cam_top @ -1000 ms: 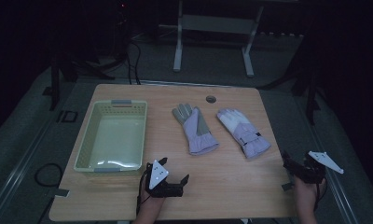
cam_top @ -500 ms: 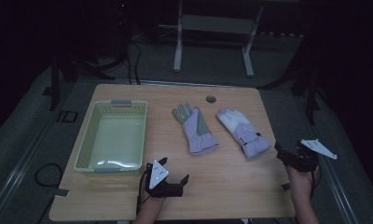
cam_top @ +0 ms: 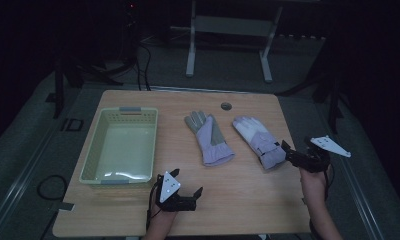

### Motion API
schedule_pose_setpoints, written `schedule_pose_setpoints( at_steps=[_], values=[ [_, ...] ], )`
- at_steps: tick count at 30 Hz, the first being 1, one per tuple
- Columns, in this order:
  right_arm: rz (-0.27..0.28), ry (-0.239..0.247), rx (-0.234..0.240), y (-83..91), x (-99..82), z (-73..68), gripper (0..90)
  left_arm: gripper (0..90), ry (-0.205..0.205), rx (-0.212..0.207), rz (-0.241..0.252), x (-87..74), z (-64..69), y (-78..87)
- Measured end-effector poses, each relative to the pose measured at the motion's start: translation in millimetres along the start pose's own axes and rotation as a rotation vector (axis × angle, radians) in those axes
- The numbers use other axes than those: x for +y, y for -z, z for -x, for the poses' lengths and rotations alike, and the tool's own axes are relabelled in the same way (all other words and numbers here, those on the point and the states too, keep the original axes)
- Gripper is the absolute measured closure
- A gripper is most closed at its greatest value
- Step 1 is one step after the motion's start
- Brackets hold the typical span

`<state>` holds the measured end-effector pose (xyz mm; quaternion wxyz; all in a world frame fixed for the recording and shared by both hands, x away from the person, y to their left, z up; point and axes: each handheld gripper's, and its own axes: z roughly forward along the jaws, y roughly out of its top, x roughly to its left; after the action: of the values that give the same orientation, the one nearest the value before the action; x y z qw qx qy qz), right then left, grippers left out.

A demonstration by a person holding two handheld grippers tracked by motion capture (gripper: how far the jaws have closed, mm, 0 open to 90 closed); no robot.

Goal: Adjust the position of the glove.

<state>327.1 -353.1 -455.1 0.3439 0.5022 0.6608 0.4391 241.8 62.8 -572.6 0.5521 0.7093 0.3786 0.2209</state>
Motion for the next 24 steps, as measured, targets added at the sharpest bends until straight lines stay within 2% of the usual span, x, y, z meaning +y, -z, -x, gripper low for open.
schedule_pose_setpoints(
  at_steps=[5,6,9,15,17,24],
  values=[
    [0.005,0.034,-0.004,-2.2,8.7,-6.8,12.2,0.0,0.004,-0.004,0.001,0.0,-0.2,-0.1],
    [0.023,0.037,0.026,-3.9,11.7,-8.5,12.0,0.0,0.005,-0.005,0.000,0.0,-0.1,-0.1],
    [0.028,0.058,0.039,-7.5,16.8,-13.6,12.0,0.0,0.003,-0.005,0.000,0.0,0.0,-0.1],
    [0.002,0.079,0.080,-16.5,28.1,-25.7,11.8,0.0,0.000,-0.006,-0.001,0.1,0.1,-0.2],
    [0.006,0.106,0.089,-18.9,32.9,-31.8,11.4,0.0,0.000,-0.006,-0.001,0.1,0.5,-0.3],
    [-0.007,0.131,0.128,-28.7,48.5,-50.3,11.3,0.0,0.000,-0.007,-0.002,0.1,0.2,-0.4]
  ],
)
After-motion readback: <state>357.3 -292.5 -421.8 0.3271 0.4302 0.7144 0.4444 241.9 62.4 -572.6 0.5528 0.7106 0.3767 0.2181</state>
